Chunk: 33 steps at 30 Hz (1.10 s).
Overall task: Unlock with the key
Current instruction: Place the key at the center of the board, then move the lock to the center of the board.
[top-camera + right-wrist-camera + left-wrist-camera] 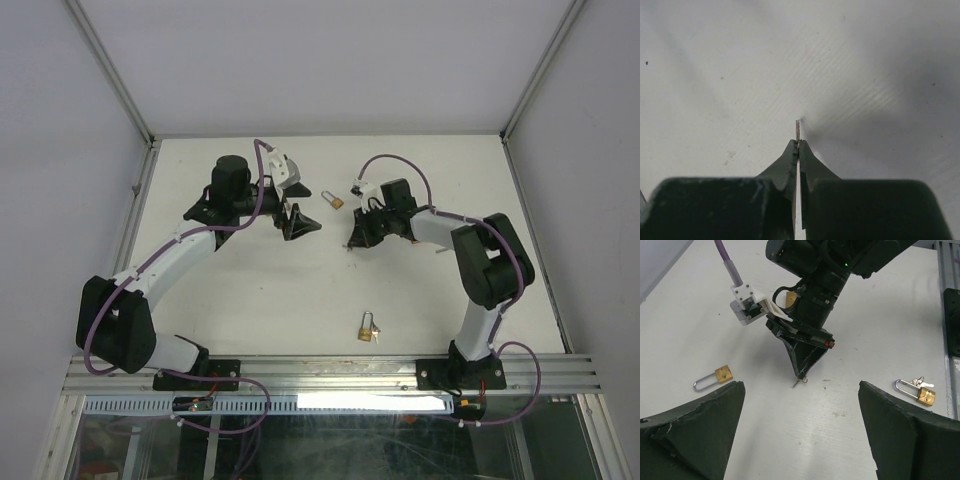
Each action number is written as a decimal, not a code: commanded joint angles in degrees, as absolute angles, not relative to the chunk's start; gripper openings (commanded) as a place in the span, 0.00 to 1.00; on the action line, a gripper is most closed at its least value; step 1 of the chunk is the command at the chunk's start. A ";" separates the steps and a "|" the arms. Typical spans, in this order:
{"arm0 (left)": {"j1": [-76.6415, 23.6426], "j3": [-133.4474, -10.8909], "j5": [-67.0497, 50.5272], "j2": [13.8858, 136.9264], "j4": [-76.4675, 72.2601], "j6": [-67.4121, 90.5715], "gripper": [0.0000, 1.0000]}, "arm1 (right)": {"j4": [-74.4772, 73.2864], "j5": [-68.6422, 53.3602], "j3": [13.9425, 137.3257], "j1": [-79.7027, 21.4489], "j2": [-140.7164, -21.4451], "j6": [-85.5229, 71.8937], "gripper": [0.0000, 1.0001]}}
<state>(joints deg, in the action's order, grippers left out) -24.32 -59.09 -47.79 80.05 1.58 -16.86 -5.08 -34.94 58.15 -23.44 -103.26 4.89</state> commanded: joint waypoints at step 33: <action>-17.14 -56.60 -46.14 77.14 -7.86 -7.67 0.99 | -42.18 -6.84 119.93 -28.93 -138.76 12.67 0.78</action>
